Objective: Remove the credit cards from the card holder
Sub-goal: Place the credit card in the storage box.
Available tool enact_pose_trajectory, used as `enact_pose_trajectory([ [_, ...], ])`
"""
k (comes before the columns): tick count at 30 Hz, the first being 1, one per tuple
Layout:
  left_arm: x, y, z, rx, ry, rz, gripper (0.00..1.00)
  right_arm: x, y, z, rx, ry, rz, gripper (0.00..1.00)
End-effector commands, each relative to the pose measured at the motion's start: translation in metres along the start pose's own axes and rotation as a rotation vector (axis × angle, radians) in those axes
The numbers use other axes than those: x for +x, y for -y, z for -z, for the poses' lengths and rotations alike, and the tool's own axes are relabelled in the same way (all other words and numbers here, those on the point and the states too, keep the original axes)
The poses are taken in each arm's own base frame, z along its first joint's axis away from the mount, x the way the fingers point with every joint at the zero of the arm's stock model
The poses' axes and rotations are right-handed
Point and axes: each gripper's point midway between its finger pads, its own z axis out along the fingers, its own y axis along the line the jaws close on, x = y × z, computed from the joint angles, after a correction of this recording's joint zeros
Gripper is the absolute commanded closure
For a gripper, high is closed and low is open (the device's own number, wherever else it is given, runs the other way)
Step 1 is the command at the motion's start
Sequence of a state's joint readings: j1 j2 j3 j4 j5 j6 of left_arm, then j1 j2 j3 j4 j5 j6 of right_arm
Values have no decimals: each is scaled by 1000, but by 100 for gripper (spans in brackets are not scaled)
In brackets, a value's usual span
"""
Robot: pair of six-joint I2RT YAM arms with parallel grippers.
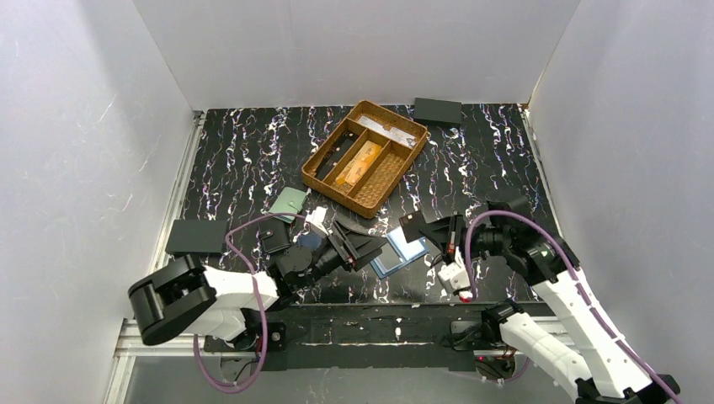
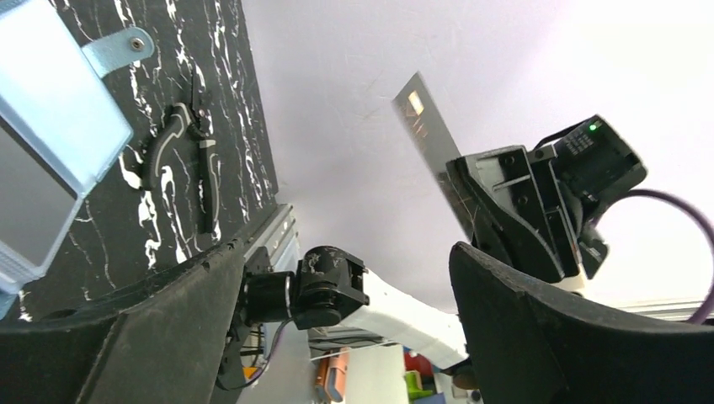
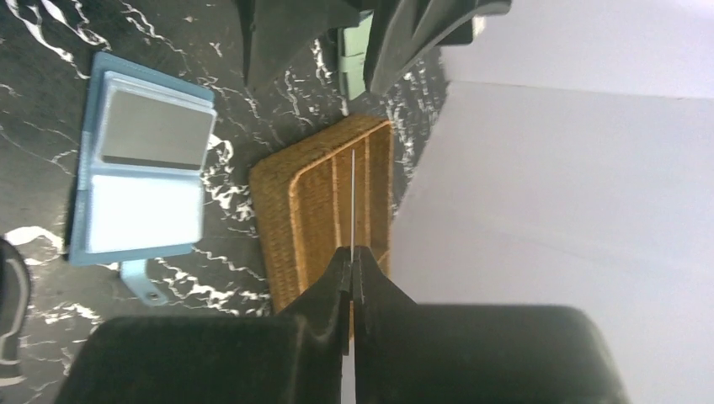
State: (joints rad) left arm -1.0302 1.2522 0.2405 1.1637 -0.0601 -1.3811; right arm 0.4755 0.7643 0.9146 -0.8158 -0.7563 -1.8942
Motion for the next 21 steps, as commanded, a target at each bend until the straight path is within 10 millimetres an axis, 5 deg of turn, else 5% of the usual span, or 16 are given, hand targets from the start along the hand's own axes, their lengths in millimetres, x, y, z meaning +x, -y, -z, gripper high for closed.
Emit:
enact_pose_trajectory([
  [1,-3,42,-10,180,-1,87,11,-17,21,0,126,47,220,99],
  [9,11,42,-30,174,-76,136,19,-36,-19,-8,104,115,360,99],
  [21,12,47,-32,186,-85,131,48,-42,-30,-13,114,148,387,99],
])
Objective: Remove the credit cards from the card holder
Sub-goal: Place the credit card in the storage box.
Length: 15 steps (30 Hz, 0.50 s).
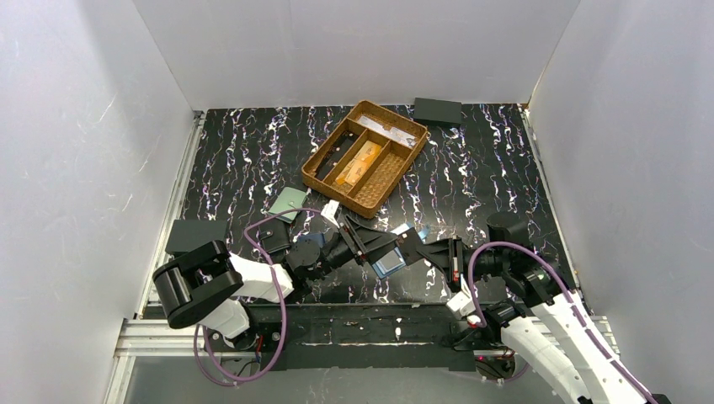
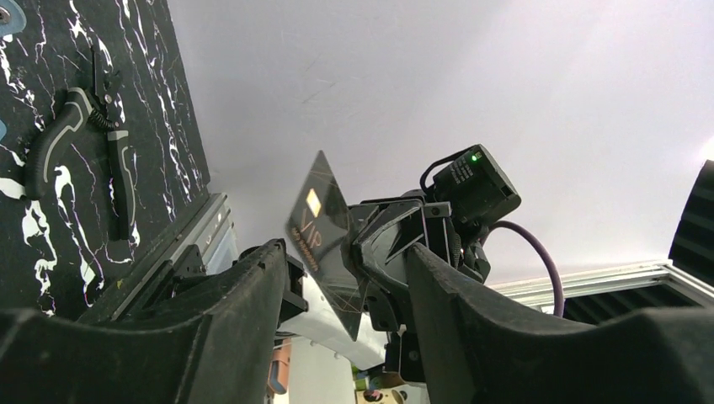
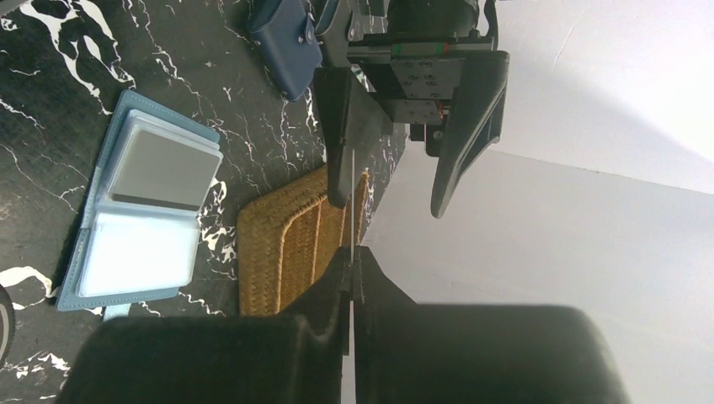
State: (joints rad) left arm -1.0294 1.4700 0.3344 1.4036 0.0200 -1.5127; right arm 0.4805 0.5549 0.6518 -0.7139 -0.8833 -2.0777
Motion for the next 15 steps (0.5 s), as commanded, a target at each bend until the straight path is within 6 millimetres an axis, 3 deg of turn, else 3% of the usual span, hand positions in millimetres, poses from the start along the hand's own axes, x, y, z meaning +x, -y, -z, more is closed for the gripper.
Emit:
enact_pose_trajectory([
  [1,3,19,-8,61,-27,-3,50,-10,9,-2,30,41,166,99],
  [11,4,22,-8,69,-32,-12,64,-6,1,-4,20,28,153,99],
  [15,4,21,-8,68,-31,-21,75,-6,-1,-6,17,32,145,99],
])
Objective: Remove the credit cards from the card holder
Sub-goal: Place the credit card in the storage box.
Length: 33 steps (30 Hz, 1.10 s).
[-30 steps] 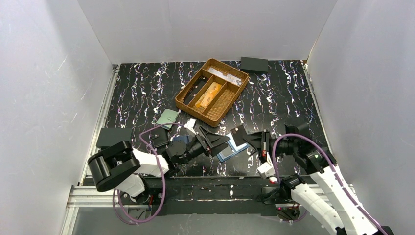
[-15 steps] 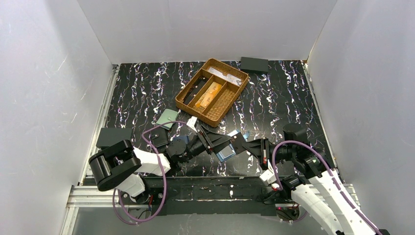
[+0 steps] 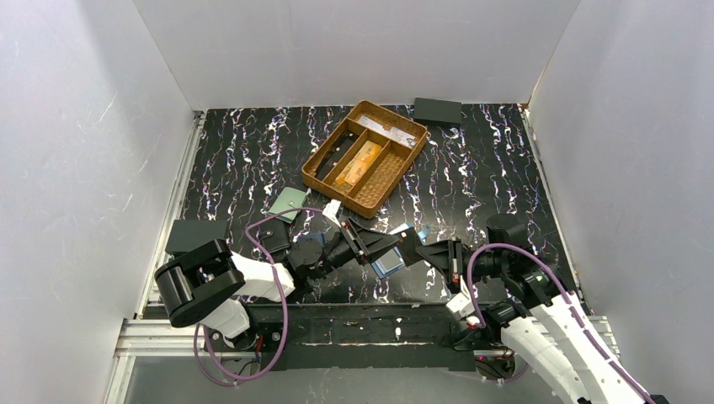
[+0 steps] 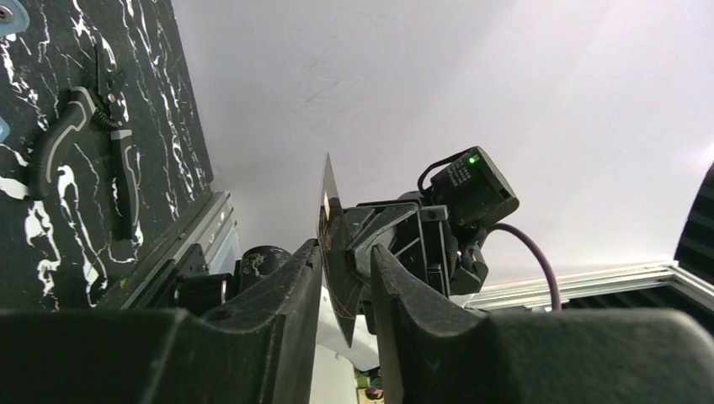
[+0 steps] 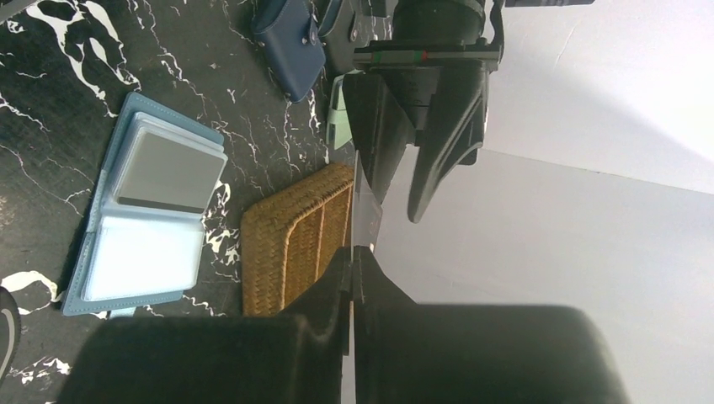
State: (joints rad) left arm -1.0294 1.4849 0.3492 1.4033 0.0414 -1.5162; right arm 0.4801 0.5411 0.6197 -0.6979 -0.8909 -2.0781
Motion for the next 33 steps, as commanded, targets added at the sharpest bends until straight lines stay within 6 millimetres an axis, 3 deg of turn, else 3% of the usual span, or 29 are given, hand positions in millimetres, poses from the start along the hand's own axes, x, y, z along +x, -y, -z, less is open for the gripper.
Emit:
enact_pose_trajectory([
  [1,1,21,-5,66,-11,-28,78,-5,5,-3,12,26,144,99],
  [7,3,22,-6,75,-23,-66,98,-5,3,-4,11,30,132,99],
  [11,3,21,-4,79,-26,-124,100,-6,1,-4,12,34,121,99],
  [13,3,17,-1,71,-22,-173,100,-7,0,-4,13,37,113,86],
  [16,-2,4,8,21,2,-245,100,-9,-3,-4,11,34,94,52],
  [20,-10,-14,26,-61,19,-407,100,-8,-9,-2,-4,19,-16,24],
  [25,-24,-27,54,-198,15,-674,100,3,-2,2,34,-19,-376,9],
  [29,-29,-29,75,-209,6,-821,100,22,12,-1,90,-57,-824,5],
  [33,-28,-23,84,-190,-6,-888,100,32,19,-11,37,-53,-1248,2],
])
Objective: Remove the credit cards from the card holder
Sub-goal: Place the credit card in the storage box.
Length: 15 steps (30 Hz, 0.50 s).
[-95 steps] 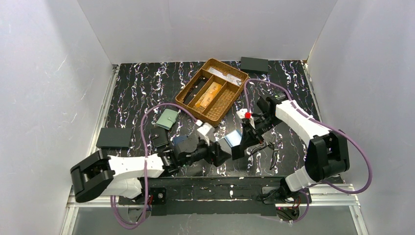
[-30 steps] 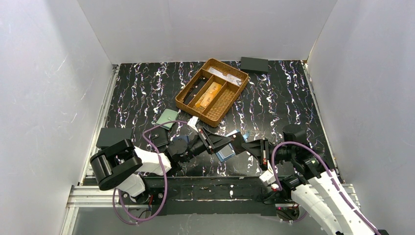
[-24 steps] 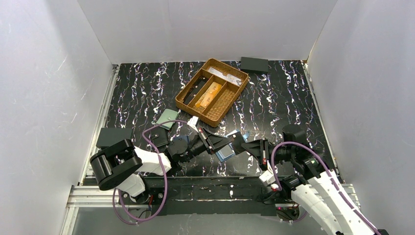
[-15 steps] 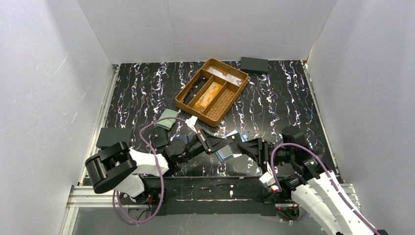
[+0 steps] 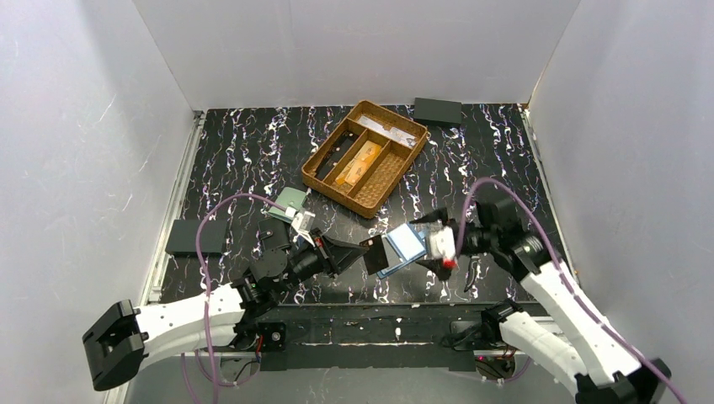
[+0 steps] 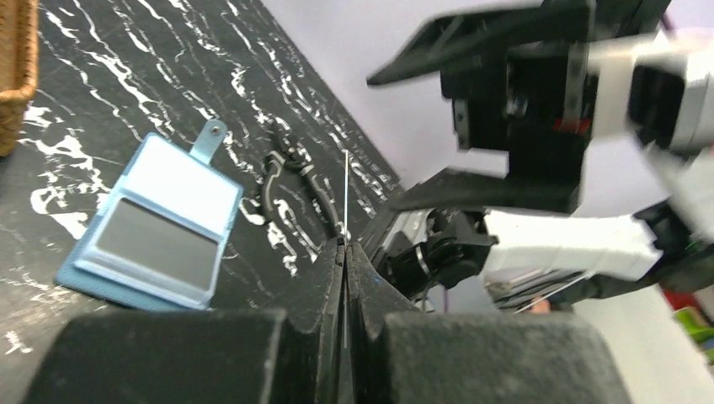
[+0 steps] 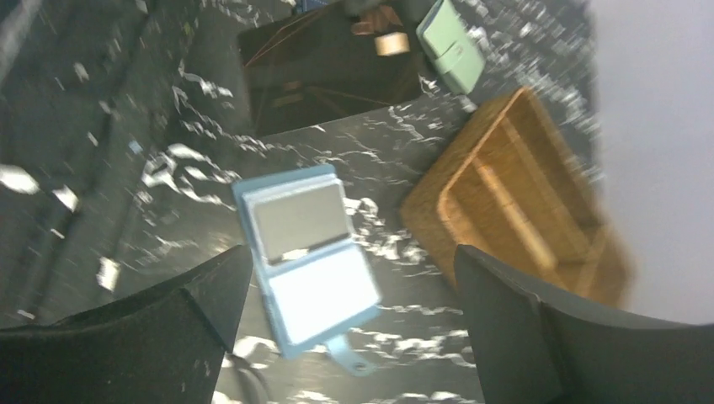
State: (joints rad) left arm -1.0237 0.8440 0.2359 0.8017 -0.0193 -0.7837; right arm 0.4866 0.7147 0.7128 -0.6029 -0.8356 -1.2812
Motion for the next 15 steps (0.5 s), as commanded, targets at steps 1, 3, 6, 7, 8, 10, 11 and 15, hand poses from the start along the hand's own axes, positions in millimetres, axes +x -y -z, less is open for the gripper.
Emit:
enact_pose_trajectory([
  [1,12,-24,12,-65,-56,-165,100,-13,21,-9,-37,13,-558,2],
  [3,11,-22,12,-59,-55,-164,100,-24,7,-17,-155,72,-716,2],
  [6,8,-19,9,-56,-49,-153,100,-39,7,-24,-161,180,-903,2],
  [7,6,-16,8,-50,-43,-150,100,-43,10,-25,-149,210,-945,2],
  [8,4,-14,7,-41,-33,-142,100,-46,14,-26,-138,237,-979,2],
  [10,-3,-6,4,-11,5,-123,100,-44,12,-31,-155,248,-1083,3],
  [11,-7,-3,4,3,28,-112,100,-42,10,-33,-166,250,-1134,3],
  [15,-25,13,3,76,129,-60,100,-38,3,-42,-213,280,-1253,9],
])
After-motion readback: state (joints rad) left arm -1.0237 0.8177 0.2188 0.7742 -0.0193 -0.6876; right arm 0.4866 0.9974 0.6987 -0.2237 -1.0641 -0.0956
